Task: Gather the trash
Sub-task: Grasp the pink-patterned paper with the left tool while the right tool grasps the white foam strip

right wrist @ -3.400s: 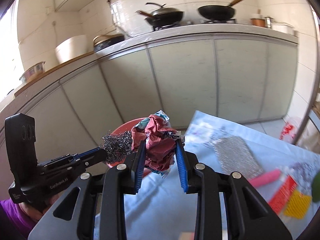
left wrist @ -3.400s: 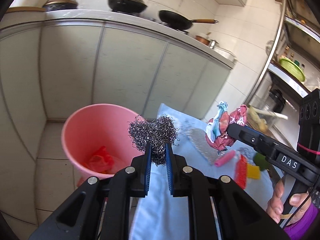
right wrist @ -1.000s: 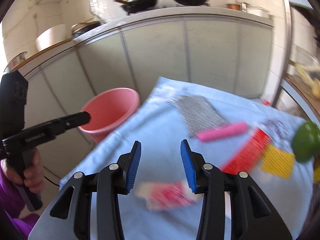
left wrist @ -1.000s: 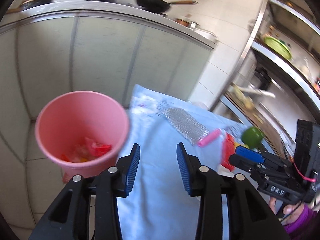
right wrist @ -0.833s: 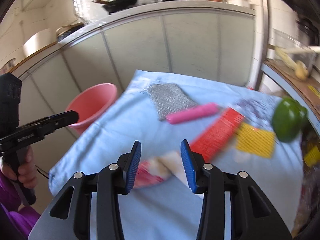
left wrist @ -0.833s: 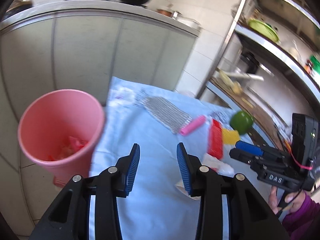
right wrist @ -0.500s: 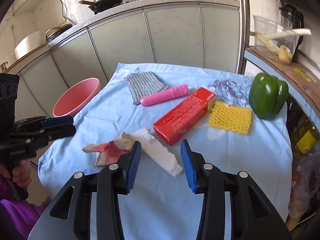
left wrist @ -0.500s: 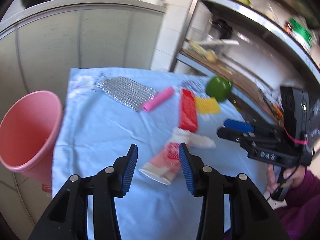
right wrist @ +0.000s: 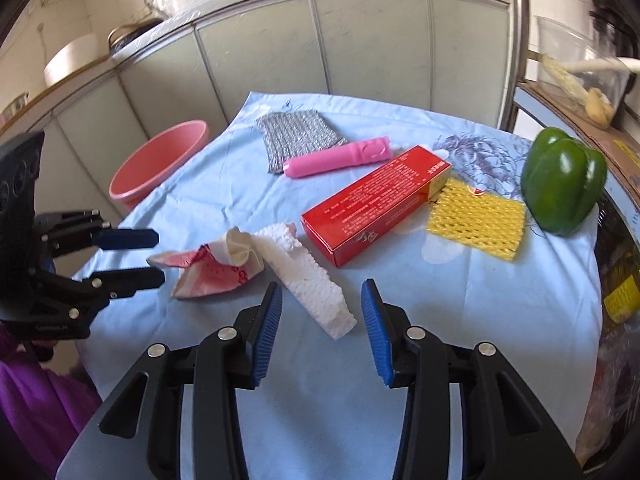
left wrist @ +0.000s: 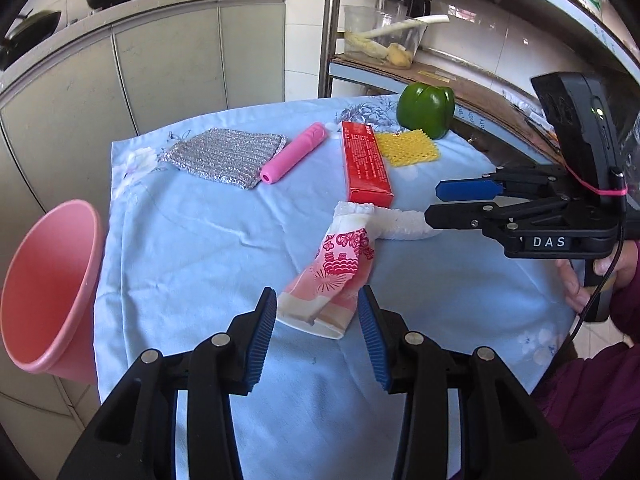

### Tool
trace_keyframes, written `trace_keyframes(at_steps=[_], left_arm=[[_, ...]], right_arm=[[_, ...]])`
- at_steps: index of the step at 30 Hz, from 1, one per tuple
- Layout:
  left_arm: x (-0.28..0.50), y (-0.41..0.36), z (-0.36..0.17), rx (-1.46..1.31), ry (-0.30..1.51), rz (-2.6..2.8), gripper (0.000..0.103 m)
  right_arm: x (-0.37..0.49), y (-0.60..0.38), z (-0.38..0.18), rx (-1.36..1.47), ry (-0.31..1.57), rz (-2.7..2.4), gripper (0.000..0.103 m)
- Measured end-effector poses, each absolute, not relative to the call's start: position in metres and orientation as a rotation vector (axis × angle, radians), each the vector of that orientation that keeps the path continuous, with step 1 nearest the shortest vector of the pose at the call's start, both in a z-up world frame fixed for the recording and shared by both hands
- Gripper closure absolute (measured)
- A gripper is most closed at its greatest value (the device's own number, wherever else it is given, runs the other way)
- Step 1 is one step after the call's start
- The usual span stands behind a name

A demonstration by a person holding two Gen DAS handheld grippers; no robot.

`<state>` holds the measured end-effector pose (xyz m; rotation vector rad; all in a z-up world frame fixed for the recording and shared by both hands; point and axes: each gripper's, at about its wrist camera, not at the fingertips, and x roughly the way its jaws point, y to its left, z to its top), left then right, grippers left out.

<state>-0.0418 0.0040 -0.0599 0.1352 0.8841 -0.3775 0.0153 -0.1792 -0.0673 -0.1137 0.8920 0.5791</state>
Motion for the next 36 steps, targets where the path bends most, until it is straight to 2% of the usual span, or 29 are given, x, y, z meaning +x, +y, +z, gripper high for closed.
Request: trace_keyframes(at_steps=[4,6,13,16,18,25,29,31,36], left_arm=[[-0.041,0.001,-0.06,0.174,0.88,-0.373,0.062],[-0.04,0.0,-0.061,0.18,0.881,-0.374,0.064],[-0.039,-0.003,-0.068,0.205,0.888,-0.371,0.069],[-0.038,-0.004,-0.068,0.211,0.882,-0.375,0.077],[-0.037,-0.003,-0.069,0.205,0.889,-0.381,0.088],[-0.041,0.0,-0.065,0.178,0.876,-0.378,0.092],[-0.044,0.007,-0.061,0.147,0.865,-0.366,0.093],[-0.046,0.011,-0.059,0.13,0.859,-0.354,0.093],[-0.049,0.019,-0.055,0.1,0.841,-0.326,0.093]], right_arm=[[0.021,-0.173,-0.074,-0.17,0.91,0.619,0.06],[0.023,-0.169,-0.077,-0.189,0.916,0.635,0.055],[0.032,-0.163,-0.091,-0.214,0.952,0.636,0.054],[0.034,-0.164,-0.092,-0.213,0.955,0.625,0.054],[0.034,-0.165,-0.092,-0.209,0.958,0.624,0.054],[0.03,-0.167,-0.09,-0.185,0.959,0.615,0.055],[0.024,-0.166,-0.09,-0.174,0.964,0.611,0.068],[0.019,-0.163,-0.092,-0.186,0.969,0.61,0.078],[0.008,-0.162,-0.09,-0.169,0.96,0.613,0.079]])
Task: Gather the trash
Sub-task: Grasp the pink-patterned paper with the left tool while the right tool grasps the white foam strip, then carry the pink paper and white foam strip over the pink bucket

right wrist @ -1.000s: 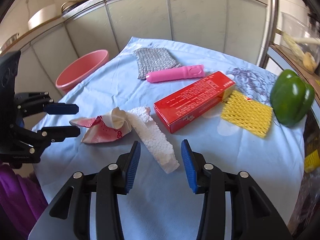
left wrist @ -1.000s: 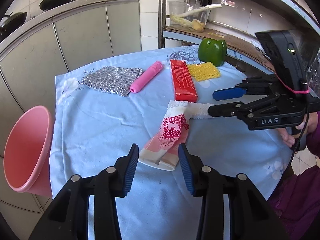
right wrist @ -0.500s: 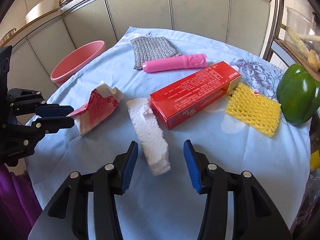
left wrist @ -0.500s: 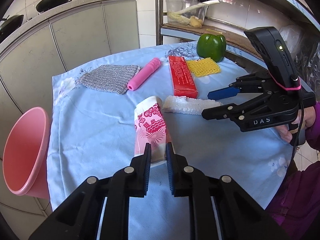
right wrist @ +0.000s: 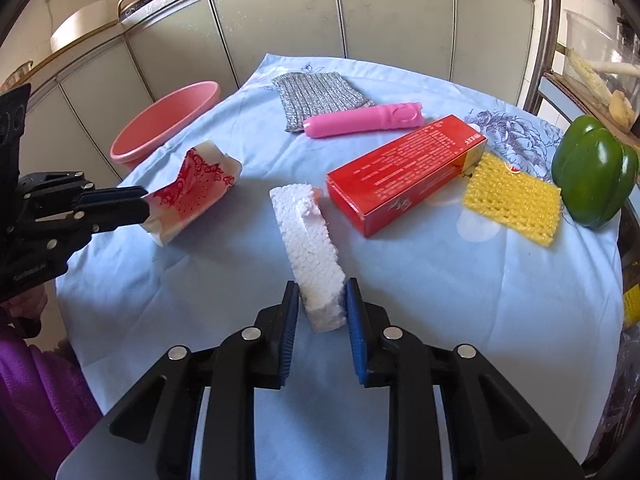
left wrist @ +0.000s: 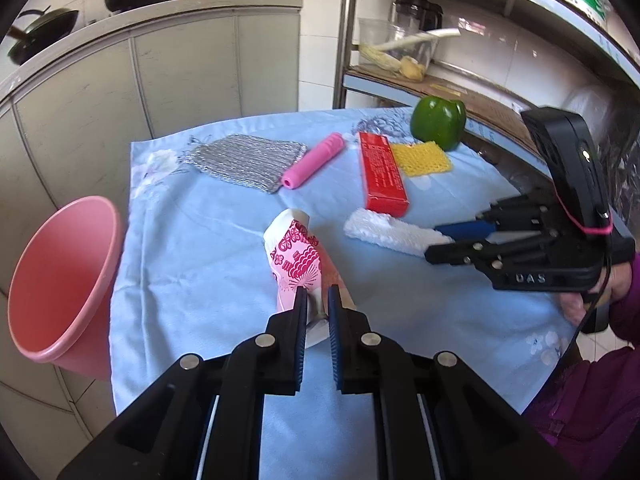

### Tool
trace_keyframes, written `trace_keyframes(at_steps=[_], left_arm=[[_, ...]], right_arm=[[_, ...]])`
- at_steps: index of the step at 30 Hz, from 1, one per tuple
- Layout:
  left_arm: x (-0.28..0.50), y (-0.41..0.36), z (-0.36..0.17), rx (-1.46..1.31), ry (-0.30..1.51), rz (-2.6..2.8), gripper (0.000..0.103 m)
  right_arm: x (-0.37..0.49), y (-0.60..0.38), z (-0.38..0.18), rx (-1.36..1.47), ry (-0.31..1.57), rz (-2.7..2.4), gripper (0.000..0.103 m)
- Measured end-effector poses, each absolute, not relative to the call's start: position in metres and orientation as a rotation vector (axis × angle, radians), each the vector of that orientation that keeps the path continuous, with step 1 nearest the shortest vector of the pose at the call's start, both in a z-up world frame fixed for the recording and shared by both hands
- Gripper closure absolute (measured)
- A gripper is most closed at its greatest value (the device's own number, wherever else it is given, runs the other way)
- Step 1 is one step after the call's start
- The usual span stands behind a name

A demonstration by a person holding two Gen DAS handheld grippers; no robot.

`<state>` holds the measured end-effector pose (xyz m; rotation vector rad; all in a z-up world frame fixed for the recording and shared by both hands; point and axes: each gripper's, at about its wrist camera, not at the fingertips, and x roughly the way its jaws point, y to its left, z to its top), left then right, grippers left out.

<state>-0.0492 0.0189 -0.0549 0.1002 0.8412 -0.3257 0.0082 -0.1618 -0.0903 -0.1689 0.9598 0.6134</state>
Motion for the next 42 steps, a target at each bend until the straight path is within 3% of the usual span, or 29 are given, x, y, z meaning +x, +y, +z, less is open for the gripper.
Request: trace_keyframes(at_steps=[28,42], left_arm=[[-0.065,0.092,-0.002,-0.082,0.62,-0.111,0.095],[-0.066,0.167,0.023,-0.14,0.51,0.073,0.095]], right_arm=[[0.025,-0.09,-0.033,-0.129,0.824,0.701,0.079],[0.055,0.004,0.005,-0.159,0.763,0.834,0.079]])
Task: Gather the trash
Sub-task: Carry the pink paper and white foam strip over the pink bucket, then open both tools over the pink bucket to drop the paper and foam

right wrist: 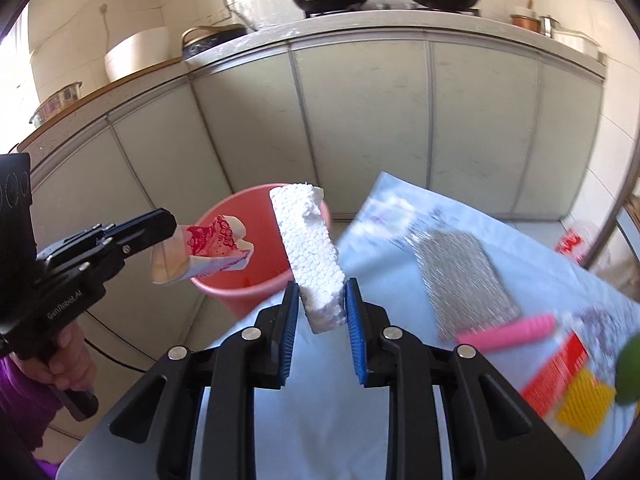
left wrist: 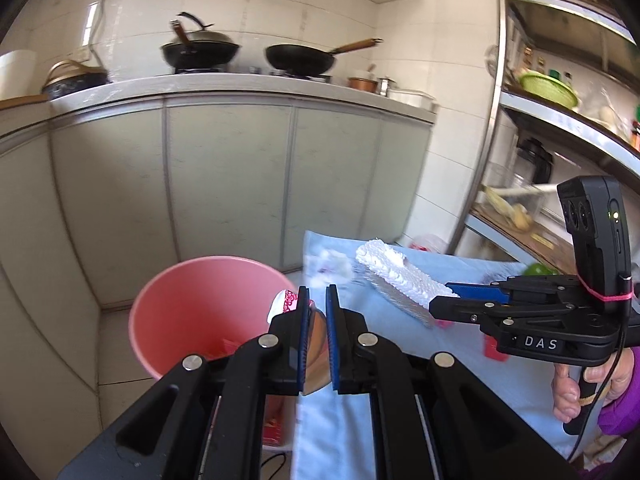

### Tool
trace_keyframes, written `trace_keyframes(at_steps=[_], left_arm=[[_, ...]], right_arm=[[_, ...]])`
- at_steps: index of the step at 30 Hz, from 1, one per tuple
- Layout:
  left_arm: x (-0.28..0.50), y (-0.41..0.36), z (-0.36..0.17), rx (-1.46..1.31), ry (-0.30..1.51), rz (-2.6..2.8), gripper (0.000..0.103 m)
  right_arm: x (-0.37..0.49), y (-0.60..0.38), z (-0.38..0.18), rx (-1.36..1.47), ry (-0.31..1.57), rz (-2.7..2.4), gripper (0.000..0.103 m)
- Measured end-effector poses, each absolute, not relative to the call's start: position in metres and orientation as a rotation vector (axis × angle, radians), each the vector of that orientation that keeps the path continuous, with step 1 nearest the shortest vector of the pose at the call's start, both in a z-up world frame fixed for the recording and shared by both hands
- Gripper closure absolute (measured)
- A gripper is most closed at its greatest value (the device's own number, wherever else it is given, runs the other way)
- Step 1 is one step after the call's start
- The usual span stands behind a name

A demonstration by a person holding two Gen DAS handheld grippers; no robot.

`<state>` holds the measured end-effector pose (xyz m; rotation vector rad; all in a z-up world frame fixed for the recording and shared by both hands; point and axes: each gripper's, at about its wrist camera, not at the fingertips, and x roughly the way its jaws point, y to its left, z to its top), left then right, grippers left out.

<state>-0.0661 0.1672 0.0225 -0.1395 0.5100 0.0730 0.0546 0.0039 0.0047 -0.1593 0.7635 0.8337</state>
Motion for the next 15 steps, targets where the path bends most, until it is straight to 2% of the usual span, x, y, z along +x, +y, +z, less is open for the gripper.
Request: trace_keyframes(at_steps=[15], left_arm=[[-0.055,0.23,-0.014,-0.234,0.571,0.194,0.095]], right_arm=[[0.074,0.113,-0.026,-0.226,0.863,0.943,0.078]])
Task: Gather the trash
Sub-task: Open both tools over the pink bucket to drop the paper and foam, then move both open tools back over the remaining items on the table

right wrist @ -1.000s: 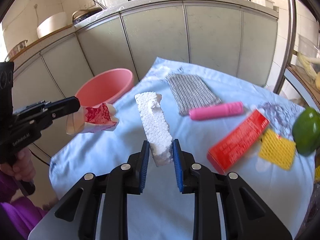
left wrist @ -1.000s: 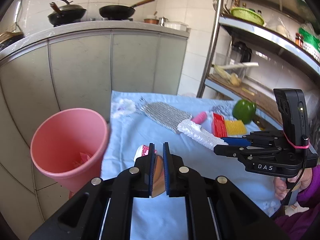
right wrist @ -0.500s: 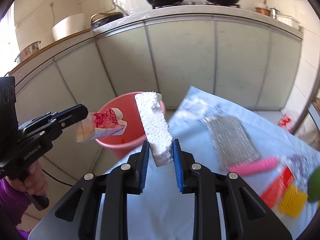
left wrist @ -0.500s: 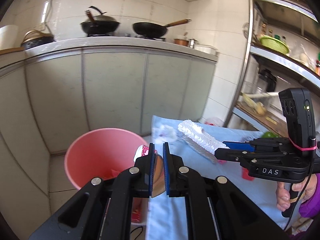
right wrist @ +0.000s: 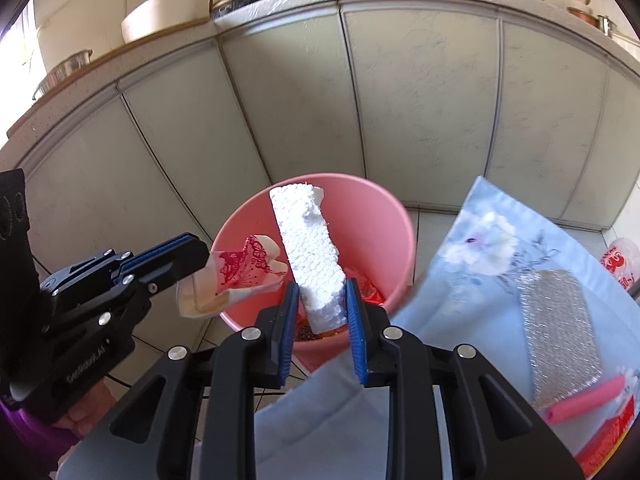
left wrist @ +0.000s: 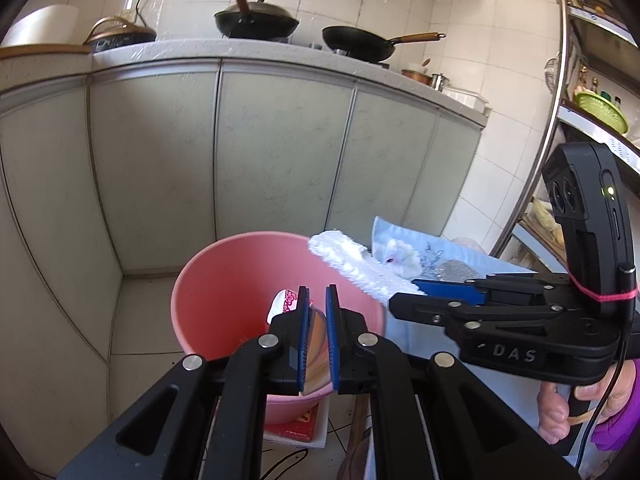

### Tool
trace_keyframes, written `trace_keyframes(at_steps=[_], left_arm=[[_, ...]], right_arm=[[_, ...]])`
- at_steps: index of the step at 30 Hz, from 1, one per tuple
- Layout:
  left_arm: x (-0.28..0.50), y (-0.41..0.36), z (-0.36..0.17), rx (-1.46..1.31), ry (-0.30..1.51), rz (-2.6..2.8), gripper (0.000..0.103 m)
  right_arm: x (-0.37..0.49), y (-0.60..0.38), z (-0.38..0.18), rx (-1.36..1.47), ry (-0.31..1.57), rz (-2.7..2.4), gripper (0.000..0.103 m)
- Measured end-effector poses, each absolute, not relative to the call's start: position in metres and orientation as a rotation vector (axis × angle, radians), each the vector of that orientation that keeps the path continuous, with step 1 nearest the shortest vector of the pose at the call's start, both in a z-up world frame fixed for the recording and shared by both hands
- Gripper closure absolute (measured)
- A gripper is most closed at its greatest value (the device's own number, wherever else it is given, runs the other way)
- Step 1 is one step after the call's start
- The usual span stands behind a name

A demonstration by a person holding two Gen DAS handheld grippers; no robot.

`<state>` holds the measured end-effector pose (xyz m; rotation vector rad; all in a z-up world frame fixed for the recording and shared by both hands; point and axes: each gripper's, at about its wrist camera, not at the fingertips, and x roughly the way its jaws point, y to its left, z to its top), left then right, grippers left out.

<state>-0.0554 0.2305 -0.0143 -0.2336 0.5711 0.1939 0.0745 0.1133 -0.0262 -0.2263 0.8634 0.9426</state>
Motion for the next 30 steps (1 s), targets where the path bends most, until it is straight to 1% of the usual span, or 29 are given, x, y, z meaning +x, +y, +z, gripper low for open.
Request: trace_keyframes(at_steps=[10,12,15,30], left_arm=[[-0.052,0.243,-0.034,-0.267,0.608,0.21,0.094],[-0.051,0.245,-0.035,-0.275,0.611,0.218,0.094],[-0.051,0.248,-0.035,-0.294,0.607,0.224,0.094],[-0.057,0.225,-0.022,-0.269,0.59,0.187,0.092]], right_arm=[[0.09,0.137,-0.051,-0.209,0.95,0.937,0.077],[0.092,0.137,-0.053,-0.204,0.958,0.935,0.071],[0.093,0.136,-0.052,-0.204,0.95,0.933,0.068],[0.066,0.108,-0.029,-0.204,0.863,0.916,0.068]])
